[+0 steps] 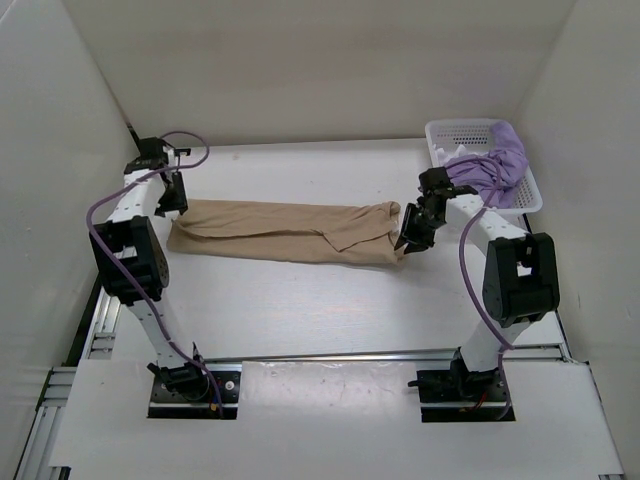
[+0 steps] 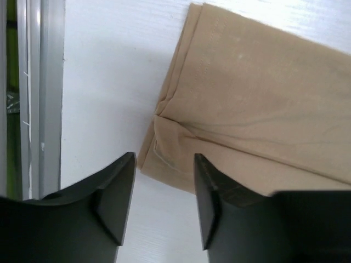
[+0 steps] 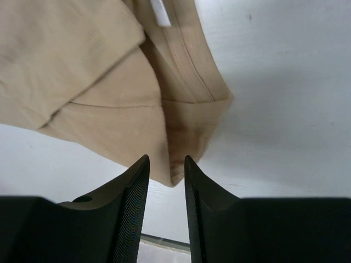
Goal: Fold and stack the t-shirts
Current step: Fold the other side of the tshirt into a rectangle
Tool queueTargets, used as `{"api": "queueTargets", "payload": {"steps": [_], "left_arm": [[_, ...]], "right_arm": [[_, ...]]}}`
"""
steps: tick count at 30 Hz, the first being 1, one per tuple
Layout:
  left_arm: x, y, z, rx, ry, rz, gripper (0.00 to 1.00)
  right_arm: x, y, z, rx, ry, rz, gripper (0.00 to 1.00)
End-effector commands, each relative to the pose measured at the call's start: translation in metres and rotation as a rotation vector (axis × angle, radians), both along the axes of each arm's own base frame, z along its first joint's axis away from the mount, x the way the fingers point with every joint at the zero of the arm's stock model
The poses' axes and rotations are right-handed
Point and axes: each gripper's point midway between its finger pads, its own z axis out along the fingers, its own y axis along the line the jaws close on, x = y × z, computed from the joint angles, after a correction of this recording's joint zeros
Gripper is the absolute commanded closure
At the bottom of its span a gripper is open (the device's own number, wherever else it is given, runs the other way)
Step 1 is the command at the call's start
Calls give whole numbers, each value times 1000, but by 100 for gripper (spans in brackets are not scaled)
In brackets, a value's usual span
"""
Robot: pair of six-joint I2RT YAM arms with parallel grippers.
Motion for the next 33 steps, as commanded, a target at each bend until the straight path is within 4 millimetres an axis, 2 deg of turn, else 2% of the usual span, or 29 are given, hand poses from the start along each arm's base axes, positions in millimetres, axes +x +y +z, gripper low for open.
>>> {"api": "queueTargets", "payload": {"steps": [1, 3, 4, 6, 8, 9, 12, 14, 15, 16, 18, 20, 21, 24, 26, 30, 32, 33], "left_arm": [[-10, -17, 14, 14, -26, -33, 45], [-16, -40, 5, -11, -4, -86, 52], [-23, -46, -5, -16, 25, -97, 61], [-27, -57, -6, -49, 26, -126, 71], [-32, -72, -13, -68, 46, -161, 79], [-32, -72, -17, -69, 55, -161, 80], [-39, -84, -38, -78, 132, -186, 78], [-30, -88, -45, -78, 141, -197, 76], [-25, -86, -45, -68, 140, -192, 72], [-12, -86, -38, -65, 109, -193, 71], [-2, -85, -43, -65, 112, -193, 70], [4, -87, -45, -74, 113, -197, 70], [3, -89, -56, -68, 141, -201, 70], [5, -88, -59, -61, 153, -197, 70], [8, -88, -56, -60, 144, -197, 70], [19, -93, -17, -78, 44, -215, 64], [19, -105, -3, -90, 11, -243, 61], [14, -105, -4, -91, 18, -243, 59]], "right_arm": [[-3, 1, 2, 3, -13, -5, 64], [-3, 1, -2, 1, -3, -5, 64], [-4, 3, -1, 13, 2, -10, 63], [-2, 3, -1, 15, -7, -10, 63], [-2, 3, -4, 13, 2, -10, 63], [-2, 3, -4, 13, 2, -10, 63], [1, 6, -7, 22, 8, -6, 63], [1, 6, -7, 25, 10, -15, 63], [1, 6, -7, 25, 10, -15, 63], [1, 6, -7, 25, 10, -15, 63], [1, 6, -10, 23, 19, -15, 63], [1, 6, -10, 23, 19, -15, 63], [-2, 5, -13, 21, 28, -15, 62], [-1, 4, -10, 14, 17, -18, 62], [-1, 4, -10, 14, 17, -18, 62], [-3, 2, -11, 1, 22, -13, 62], [-3, 2, -11, 1, 22, -12, 62], [-3, 2, -11, 1, 22, -12, 62]]}}
